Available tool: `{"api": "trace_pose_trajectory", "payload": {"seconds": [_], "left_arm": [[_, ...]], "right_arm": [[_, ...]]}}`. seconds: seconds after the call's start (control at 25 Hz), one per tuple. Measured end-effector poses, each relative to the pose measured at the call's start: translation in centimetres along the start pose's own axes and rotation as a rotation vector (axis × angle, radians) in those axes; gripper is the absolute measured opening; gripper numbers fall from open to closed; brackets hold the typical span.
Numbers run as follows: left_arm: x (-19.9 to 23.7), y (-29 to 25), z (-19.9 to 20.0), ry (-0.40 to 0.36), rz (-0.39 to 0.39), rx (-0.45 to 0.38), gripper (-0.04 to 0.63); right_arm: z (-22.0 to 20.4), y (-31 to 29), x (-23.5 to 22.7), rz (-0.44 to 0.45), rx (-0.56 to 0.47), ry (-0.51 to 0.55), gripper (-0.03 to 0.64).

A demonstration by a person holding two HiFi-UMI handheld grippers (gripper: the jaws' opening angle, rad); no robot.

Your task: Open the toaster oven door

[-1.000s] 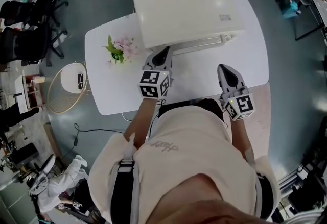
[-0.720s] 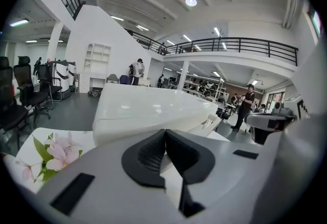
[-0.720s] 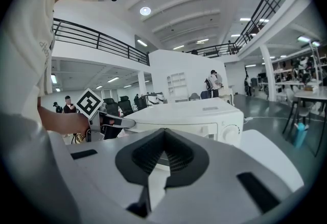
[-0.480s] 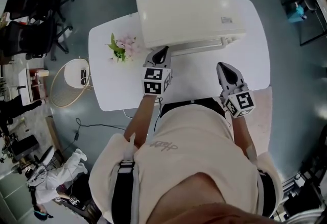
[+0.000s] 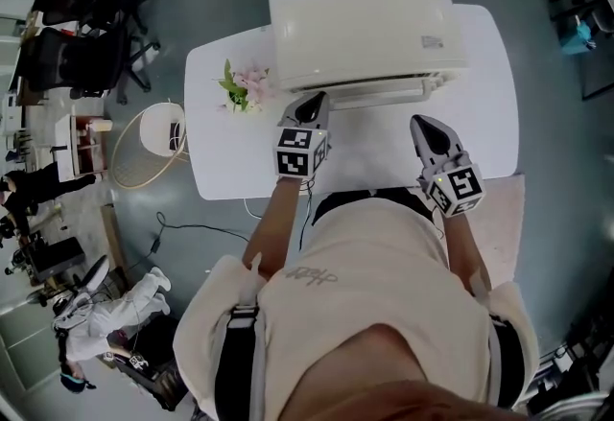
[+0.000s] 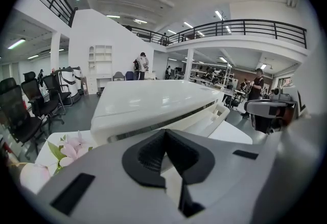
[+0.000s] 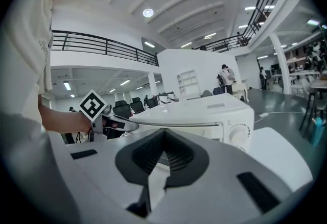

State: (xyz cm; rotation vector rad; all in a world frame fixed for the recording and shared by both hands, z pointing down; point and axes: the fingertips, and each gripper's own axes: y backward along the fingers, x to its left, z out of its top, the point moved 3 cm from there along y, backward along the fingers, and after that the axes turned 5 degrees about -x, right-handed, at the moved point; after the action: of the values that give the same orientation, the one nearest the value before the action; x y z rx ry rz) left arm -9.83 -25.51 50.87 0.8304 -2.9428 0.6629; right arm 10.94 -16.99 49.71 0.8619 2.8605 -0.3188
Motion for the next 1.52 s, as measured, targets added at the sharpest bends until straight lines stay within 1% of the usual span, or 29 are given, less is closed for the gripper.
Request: {"api": "trace_pose_trajectory", "payload": {"seconds": [0.2, 0.52, 0.68, 0.96, 1.24, 1.52], "left_arm": [[-0.9, 0.5, -0.9, 0.012, -0.004, 0.005, 0.018], [-2.5, 1.9, -2.9, 0.003, 0.0, 0.039, 0.018], [-2.9, 2.5, -4.0, 0.015, 0.006, 0.051, 0.018], [-3.7, 3.3, -5.7, 0.05, 0.012, 0.081, 0.018], [-4.6, 4.0, -8.3, 0.098, 0.002, 0.148, 0.018], [-5.4, 4.6, -11.0, 0.187, 0.012, 0.205, 0.018]], "right_arm": [[-0.3, 0.2, -0.2, 0.023, 0.013, 0.002, 0.006], [-0.4, 0.4, 0.0, 0.061, 0.017, 0.013, 0.006], [-0.4, 0.5, 0.4, 0.08, 0.022, 0.015, 0.006], [-0.8, 1.3, 0.4, 0.107, 0.029, 0.017, 0.006], [-0.9, 1.3, 0.5, 0.146, 0.026, 0.019, 0.006], [-1.1, 2.0, 0.6, 0.19, 0.043, 0.018, 0.006]]}}
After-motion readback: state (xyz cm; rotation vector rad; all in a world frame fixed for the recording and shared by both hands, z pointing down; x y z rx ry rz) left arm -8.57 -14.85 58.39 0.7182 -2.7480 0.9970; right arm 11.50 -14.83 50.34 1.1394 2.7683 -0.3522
